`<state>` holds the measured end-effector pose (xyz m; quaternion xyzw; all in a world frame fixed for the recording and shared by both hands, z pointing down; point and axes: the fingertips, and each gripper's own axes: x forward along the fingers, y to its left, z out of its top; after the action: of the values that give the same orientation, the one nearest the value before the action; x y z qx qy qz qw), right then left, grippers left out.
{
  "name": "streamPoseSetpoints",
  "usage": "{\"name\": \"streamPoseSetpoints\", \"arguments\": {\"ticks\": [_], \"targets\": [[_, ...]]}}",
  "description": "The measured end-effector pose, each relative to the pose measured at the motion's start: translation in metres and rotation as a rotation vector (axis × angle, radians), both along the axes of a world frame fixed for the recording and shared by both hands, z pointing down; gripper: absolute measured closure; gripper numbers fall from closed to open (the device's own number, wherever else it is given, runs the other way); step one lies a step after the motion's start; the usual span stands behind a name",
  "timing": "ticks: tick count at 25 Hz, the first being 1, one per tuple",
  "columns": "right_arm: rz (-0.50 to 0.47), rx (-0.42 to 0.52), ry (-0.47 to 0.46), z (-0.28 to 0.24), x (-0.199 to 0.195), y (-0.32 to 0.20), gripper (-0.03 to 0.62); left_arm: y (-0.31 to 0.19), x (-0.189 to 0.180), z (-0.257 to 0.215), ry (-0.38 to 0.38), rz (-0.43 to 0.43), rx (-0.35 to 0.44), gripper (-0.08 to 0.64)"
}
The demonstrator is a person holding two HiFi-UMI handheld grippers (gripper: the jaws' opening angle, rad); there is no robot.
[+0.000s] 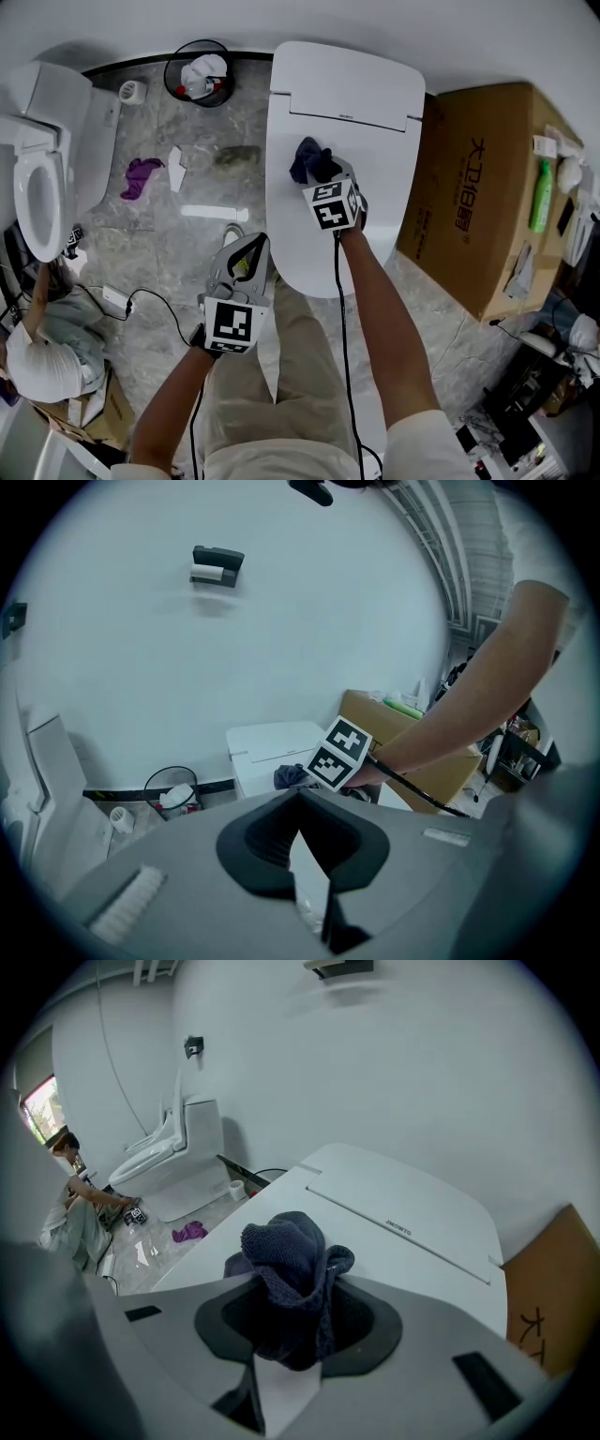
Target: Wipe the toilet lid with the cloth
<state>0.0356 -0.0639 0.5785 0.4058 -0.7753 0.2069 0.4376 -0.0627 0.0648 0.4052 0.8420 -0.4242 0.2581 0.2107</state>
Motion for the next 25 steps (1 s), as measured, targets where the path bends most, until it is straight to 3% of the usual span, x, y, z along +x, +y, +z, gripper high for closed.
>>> {"name": "streamPoseSetpoints", "arguments": {"ticks": [25], "targets": [[0.036,-0.021,0.028,0.002,0.056,0.001,0.46,-0.005,0.032,0.002,0.01,0.033,-0.007,0.56]]}}
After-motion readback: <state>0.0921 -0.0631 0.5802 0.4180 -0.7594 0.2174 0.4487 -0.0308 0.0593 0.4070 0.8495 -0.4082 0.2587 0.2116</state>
